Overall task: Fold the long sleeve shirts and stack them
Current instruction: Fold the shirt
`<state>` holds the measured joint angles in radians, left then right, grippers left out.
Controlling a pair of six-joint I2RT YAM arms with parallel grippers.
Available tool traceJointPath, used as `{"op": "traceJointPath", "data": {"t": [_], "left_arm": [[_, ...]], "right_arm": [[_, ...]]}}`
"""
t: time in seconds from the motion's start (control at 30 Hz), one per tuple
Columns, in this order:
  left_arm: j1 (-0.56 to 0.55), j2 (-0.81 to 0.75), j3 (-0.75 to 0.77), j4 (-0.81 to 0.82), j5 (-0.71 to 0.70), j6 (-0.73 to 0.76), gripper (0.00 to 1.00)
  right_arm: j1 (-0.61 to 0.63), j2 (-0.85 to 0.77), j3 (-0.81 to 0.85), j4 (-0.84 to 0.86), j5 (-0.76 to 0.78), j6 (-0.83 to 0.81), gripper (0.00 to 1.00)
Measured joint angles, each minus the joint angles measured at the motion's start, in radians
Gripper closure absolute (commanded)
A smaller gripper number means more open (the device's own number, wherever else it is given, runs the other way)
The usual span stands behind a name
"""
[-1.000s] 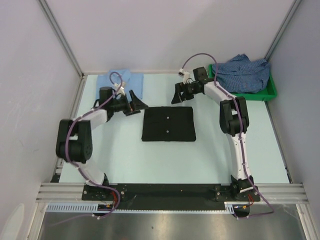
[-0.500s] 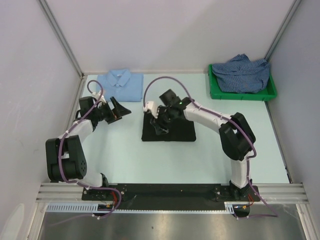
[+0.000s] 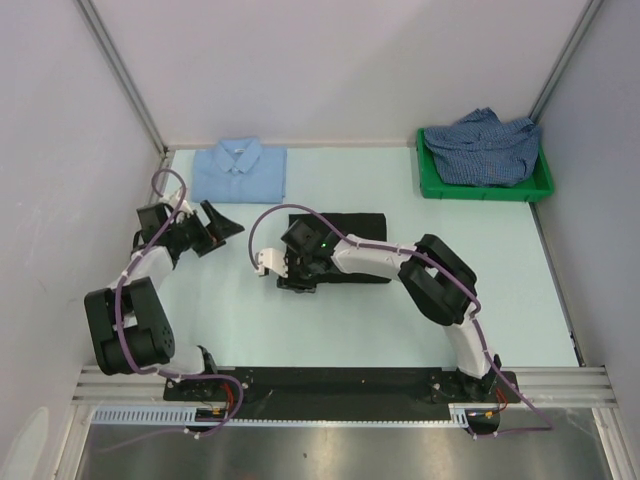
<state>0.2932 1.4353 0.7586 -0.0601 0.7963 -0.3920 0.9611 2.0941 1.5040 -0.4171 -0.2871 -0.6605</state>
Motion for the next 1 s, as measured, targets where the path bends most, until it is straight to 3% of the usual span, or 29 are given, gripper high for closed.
{"op": "traceJointPath", "data": {"t": [0.1, 0.2, 0.43, 0.67, 0.7, 0.8, 1.0], "left_arm": [[0.011, -0.018, -0.013, -0.013, 0.0, 0.018, 0.01], [0.018, -0.033, -0.021, -0.022, 0.0, 0.035, 0.01], [0.018, -0.04, -0.014, -0.068, 0.002, 0.106, 0.0], [-0.058, 0.044, 0.113, -0.206, -0.002, 0.268, 0.0], [-0.086, 0.062, 0.138, -0.233, -0.002, 0.298, 0.01], [-0.195, 0.123, 0.215, -0.291, 0.004, 0.38, 0.01], [-0.391, 0.337, 0.363, -0.357, 0.068, 0.456, 0.06]], "right_arm": [[0.002, 0.004, -0.002, 0.014, 0.015, -0.016, 0.73], [0.002, 0.006, -0.002, 0.032, 0.032, -0.034, 1.0], [-0.016, -0.04, -0.072, 0.043, -0.032, -0.067, 1.0], [-0.037, -0.245, -0.249, -0.182, -0.239, -0.285, 1.0], [-0.035, -0.273, -0.266, -0.232, -0.262, -0.34, 0.74], [-0.03, -0.338, -0.333, -0.355, -0.299, -0.47, 0.39], [-0.086, -0.466, -0.459, -0.424, -0.311, -0.507, 0.16]]}}
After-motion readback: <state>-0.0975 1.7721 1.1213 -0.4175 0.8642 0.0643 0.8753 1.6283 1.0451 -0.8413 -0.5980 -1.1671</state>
